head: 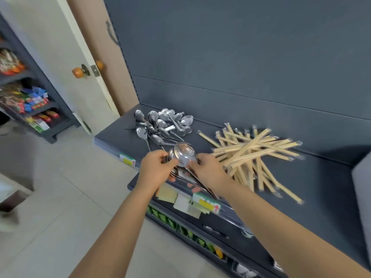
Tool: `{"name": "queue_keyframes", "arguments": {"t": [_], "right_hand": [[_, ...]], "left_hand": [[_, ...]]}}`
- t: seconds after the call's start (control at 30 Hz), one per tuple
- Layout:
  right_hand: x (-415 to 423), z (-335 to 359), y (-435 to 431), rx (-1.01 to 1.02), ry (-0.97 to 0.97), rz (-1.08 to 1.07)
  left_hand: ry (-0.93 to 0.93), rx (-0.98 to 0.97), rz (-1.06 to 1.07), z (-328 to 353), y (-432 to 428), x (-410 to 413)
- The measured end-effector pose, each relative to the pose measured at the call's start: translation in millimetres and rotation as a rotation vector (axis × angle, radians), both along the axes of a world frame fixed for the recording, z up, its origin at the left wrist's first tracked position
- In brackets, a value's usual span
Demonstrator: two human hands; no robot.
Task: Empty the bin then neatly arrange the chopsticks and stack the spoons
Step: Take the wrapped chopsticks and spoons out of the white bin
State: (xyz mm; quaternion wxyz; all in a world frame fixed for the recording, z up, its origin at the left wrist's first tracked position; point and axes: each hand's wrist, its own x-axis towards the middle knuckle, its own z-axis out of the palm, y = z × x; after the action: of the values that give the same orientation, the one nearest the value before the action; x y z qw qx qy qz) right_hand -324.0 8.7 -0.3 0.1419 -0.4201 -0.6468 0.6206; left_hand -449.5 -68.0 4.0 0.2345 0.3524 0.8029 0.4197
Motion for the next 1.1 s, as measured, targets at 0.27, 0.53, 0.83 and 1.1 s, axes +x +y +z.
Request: {"name": "queue_keyframes", "arguments": {"t": [0.27,0.53,0.83,1.1], "right_hand": [[-109,-28,74,-0.011,-0.021,0.022],[-188,-46,162,0.111,-0.142,-0.089],[-235,-54,196,0.29,-0.332,-0.08],[-267,-58,195,0.458,-0.567,-0.238]], "left_hand": [[-0.353,-0.067,-0.027,-18,68,-112],[-0.147,-0.208,-0.055,-28,155,-215],[-0.026,-0.283,-0.214,-48,219,-290],[0.109,-0.243,-0.478,-60,262,-339]]}}
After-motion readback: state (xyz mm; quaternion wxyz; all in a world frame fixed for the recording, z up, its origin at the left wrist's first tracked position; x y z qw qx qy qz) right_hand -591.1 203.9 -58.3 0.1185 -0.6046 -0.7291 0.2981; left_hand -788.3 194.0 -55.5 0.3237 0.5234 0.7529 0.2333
